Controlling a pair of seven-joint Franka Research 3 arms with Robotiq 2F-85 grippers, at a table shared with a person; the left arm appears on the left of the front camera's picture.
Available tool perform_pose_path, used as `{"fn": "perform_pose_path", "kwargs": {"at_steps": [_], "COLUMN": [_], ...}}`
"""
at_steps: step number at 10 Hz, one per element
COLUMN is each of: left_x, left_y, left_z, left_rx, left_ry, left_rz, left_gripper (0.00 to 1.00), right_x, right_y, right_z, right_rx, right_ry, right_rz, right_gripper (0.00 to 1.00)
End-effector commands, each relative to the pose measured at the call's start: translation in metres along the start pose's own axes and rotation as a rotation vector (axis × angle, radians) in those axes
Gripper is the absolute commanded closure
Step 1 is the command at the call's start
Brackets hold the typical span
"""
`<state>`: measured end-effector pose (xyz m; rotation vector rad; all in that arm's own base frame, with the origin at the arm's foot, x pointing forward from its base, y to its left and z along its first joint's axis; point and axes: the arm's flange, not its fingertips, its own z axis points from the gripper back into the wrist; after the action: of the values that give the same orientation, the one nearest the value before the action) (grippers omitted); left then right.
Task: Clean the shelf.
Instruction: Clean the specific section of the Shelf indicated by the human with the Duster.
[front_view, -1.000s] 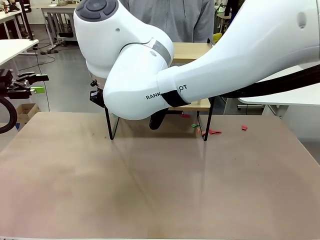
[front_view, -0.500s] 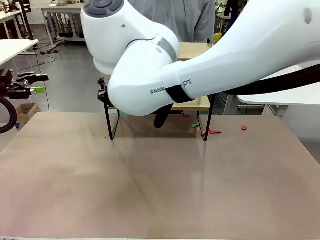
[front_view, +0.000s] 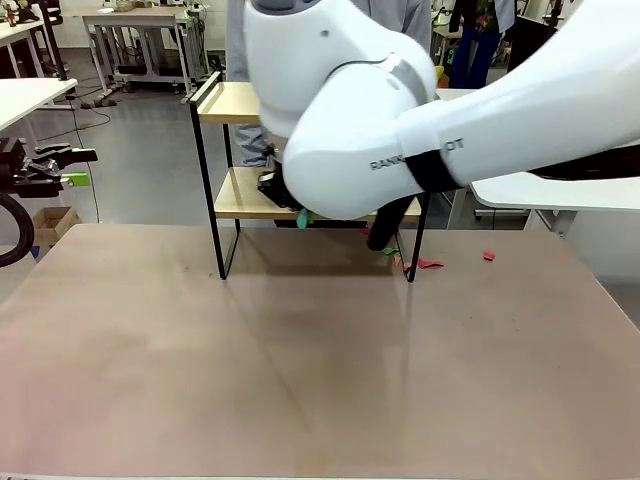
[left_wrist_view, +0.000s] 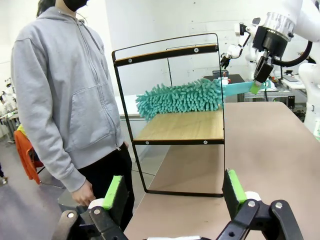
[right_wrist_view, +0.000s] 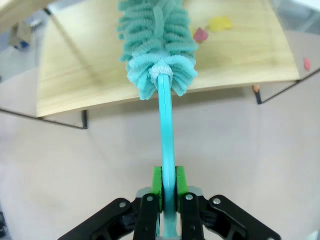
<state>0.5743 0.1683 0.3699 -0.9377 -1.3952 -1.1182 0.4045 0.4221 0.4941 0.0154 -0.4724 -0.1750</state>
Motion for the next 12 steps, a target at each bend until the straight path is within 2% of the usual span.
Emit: {"fn": "perform_pose_path", "kwargs": {"at_steps": [1, 4, 7, 8, 9, 10, 12], "left_x": [0.003, 0.003, 0.003, 0.003, 0.003, 0.003, 0.003], "left_y": [-0.001, -0.001, -0.001, -0.001, -0.001, -0.001, -0.001], "left_z": [-0.001, -0.001, -0.001, -0.001, -0.001, -0.001, -0.001], "left_rx": [-0.004, -0.004, -0.004, -0.004, -0.004, -0.004, -0.004], "left_ry": [0.002, 0.002, 0.002, 0.002, 0.002, 0.002, 0.002], "left_rz": [-0.006, -0.006, -0.006, -0.006, -0.006, -0.006, -0.006], "left_gripper": [0.0, 0.0, 0.0, 0.0, 0.0, 0.0, 0.0], "right_x": [0.0, 0.01, 0.011, 0.009, 0.005, 0.017, 0.017], "right_y": [-0.043, -0.094, -0.123, -0.128, -0.123, -0.119, -0.119], "right_z": [0.004, 0.005, 0.008, 0.015, 0.026, 0.006, 0.006], "right_rx": [-0.027, -0.124, -0.224, -0.241, -0.155, -0.212, -0.212], "right_ry": [0.026, 0.027, 0.02, -0.015, -0.065, -0.005, -0.005], "right_rz": [-0.033, -0.077, -0.137, -0.143, -0.11, -0.125, -0.125], "right_gripper": [0.86, 0.86, 0.86, 0.86, 0.86, 0.86, 0.86]}}
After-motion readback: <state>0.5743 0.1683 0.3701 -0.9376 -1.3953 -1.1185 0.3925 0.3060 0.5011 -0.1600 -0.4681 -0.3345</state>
